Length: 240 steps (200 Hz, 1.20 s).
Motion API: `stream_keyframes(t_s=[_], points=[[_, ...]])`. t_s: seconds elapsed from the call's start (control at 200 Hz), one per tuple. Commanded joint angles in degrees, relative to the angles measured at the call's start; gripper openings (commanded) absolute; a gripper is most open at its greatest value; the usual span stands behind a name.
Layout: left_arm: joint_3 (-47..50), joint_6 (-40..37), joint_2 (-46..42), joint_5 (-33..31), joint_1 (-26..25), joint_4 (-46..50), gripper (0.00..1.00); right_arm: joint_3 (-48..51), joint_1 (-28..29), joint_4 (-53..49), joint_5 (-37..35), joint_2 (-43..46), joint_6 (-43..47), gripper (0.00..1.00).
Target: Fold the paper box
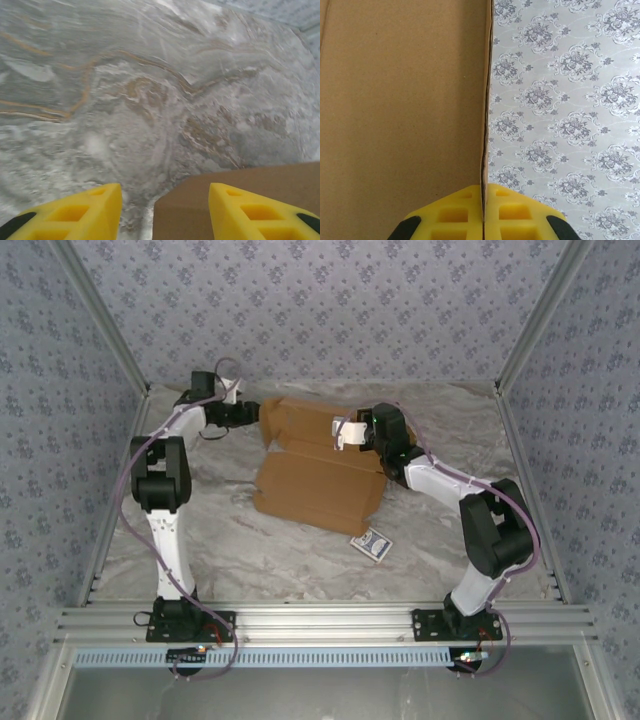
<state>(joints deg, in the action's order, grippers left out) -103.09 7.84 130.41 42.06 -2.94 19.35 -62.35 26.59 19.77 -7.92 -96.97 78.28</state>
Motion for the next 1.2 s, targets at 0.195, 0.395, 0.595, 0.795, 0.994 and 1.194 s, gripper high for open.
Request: stream_keyframes(t_s=[0.195, 0.395, 0.595, 0.795, 0.994, 1.194], points=[[6.4, -7.7, -5.0, 3.6, -2.0, -1.3, 0.5, 2.6, 0.7, 3.6, -2.5, -1.8, 3.7, 0.0], [10.2, -8.8, -7.4, 4.5, -2.1, -5.2, 0.52, 3.1, 1.1, 5.3, -2.3, -1.7, 5.5, 0.0], [10.8, -10.5, -8.0, 6.6, -2.6, -6.1, 0.54, 2.9, 1.0, 4.3, -1.7, -1.5, 5.4, 0.0], [10.8, -13.9, -8.7, 8.0, -3.3, -3.8, 0.55, 1.7, 1.0, 2.5, -1.4, -1.5, 5.2, 0.0], [10.6, -17.4, -9.2, 8.4, -3.5, -0.2, 0.55, 1.2, 1.0, 1.9, -1.2, -1.6, 5.2, 0.0], [9.8, -20.1, -9.3, 10.6, -3.7, 2.6, 0.57, 0.6, 1.1, 1.5, -1.2, -1.8, 5.1, 0.0]])
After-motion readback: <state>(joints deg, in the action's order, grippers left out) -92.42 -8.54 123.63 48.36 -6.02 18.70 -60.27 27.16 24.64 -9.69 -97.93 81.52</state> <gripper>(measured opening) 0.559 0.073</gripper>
